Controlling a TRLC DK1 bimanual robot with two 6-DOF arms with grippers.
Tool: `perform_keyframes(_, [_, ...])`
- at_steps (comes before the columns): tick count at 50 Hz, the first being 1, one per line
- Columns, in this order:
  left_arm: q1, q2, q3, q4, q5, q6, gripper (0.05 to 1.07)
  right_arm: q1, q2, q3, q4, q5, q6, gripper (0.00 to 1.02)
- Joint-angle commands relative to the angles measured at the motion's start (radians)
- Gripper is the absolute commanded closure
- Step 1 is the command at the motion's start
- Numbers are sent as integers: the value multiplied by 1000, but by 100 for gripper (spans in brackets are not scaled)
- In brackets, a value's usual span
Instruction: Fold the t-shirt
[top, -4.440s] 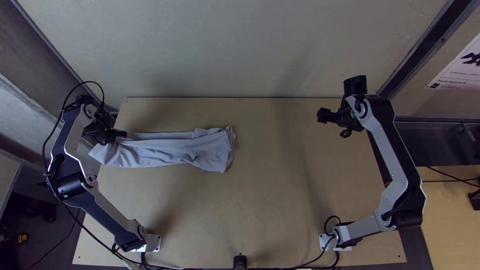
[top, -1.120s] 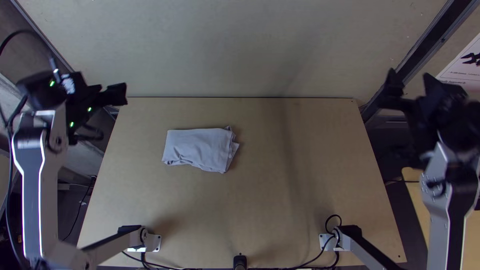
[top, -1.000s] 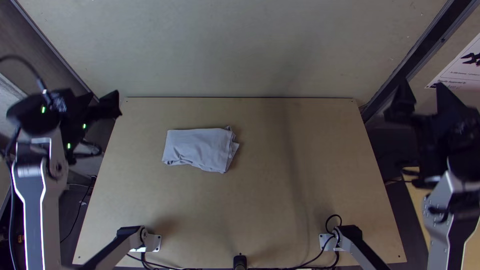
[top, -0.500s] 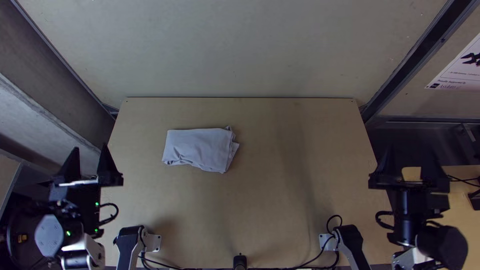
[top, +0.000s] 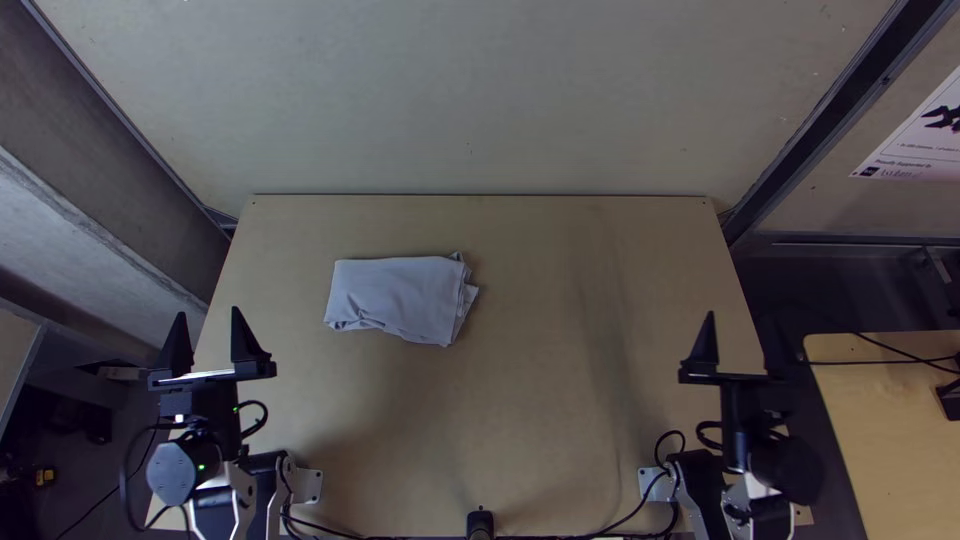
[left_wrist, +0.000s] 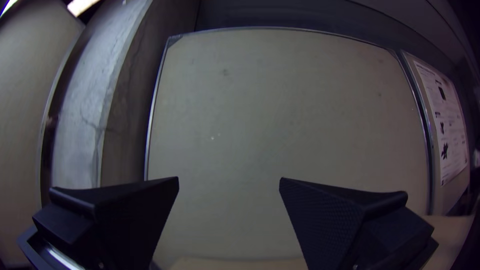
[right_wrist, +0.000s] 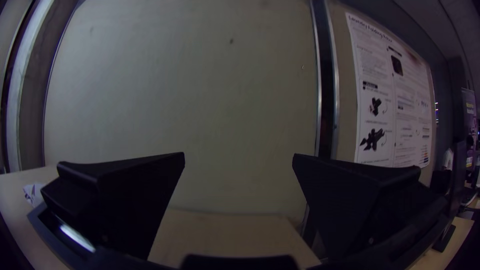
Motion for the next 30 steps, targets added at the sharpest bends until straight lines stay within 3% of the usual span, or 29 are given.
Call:
perform_keyframes(1, [2,-16,-140,147,-6,96,10,30,-10,-100,61,-2,13,3])
perform_keyframes(4, [-5,-17,-186,149,-4,156,10,54,-10,-169,85,-2,9,3])
perform_keyframes(11, [-12,-17,-236,71,-4,149,10,107,-10,-289,113,-2,29,3])
perform_keyframes(17, [-41,-16,-236,-110,5,74,10,131,-10,-340,70,-2,33,3])
perform_keyframes(20, [-57,6,-222,-342,0,31,10,137,-4,-338,53,-6,41,3])
perform_keyframes(21, [-55,47,-231,-281,2,31,10,139,-2,-338,53,-6,42,3])
perform_keyframes(30, [-55,3,-228,-305,0,30,10,126,-6,-338,56,-6,42,3])
